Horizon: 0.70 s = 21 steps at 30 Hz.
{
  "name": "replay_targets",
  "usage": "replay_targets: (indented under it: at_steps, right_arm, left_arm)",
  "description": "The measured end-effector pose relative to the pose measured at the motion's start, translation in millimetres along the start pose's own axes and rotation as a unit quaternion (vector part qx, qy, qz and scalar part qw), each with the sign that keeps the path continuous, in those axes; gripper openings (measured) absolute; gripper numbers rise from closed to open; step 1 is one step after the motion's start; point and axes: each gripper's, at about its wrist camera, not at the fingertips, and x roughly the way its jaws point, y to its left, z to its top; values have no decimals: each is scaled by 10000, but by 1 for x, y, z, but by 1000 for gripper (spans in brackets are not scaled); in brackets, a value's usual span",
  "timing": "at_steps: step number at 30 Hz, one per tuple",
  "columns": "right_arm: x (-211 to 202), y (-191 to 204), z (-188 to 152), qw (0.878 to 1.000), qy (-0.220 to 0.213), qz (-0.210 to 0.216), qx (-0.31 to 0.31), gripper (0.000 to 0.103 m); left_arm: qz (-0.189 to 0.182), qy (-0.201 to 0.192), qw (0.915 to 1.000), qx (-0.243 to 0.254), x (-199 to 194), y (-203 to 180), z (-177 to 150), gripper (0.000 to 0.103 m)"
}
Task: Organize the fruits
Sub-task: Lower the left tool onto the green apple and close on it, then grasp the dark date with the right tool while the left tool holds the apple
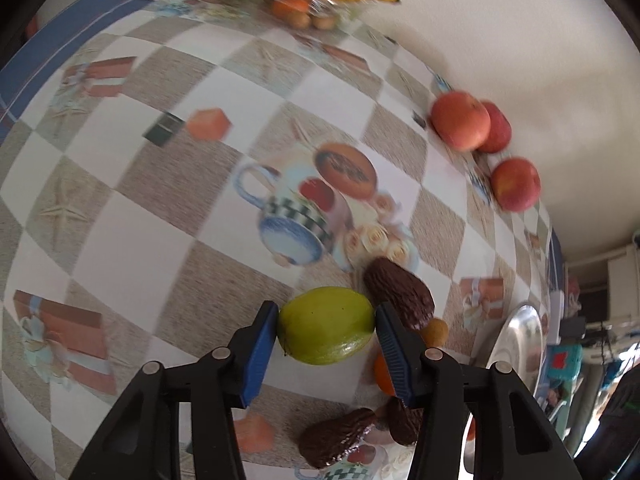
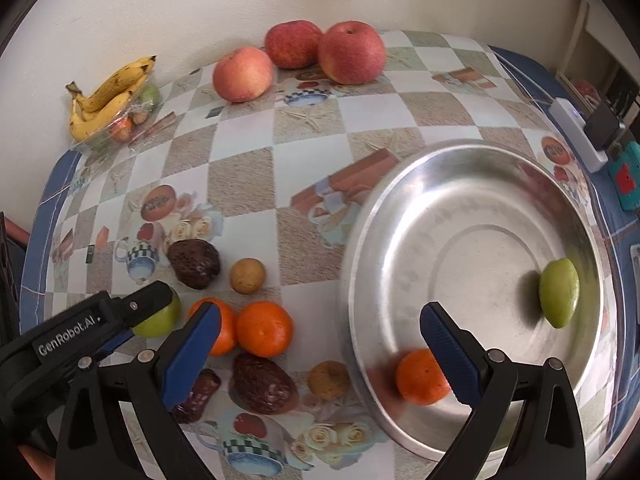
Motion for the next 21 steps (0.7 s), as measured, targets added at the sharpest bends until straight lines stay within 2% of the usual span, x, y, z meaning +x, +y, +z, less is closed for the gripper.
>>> replay_targets:
  at_steps: [9, 12, 16, 21]
  right_arm:
    - [7, 41, 9, 9984, -123, 206, -505, 100]
    - [17, 53, 12, 9976, -35, 266, -633, 100]
    - [31, 67, 15, 9951, 85, 193, -964, 100]
    - [47, 73, 24, 9938, 232, 141, -1076, 100]
  left_arm:
    - [-20, -281, 9983, -516, -15, 30, 19, 53]
    - [-65, -236, 9969, -753, -13, 45, 24, 53]
    - [28, -255, 9962, -832, -12, 55, 29, 53]
    - [48, -242, 9953, -932, -7, 64, 35, 53]
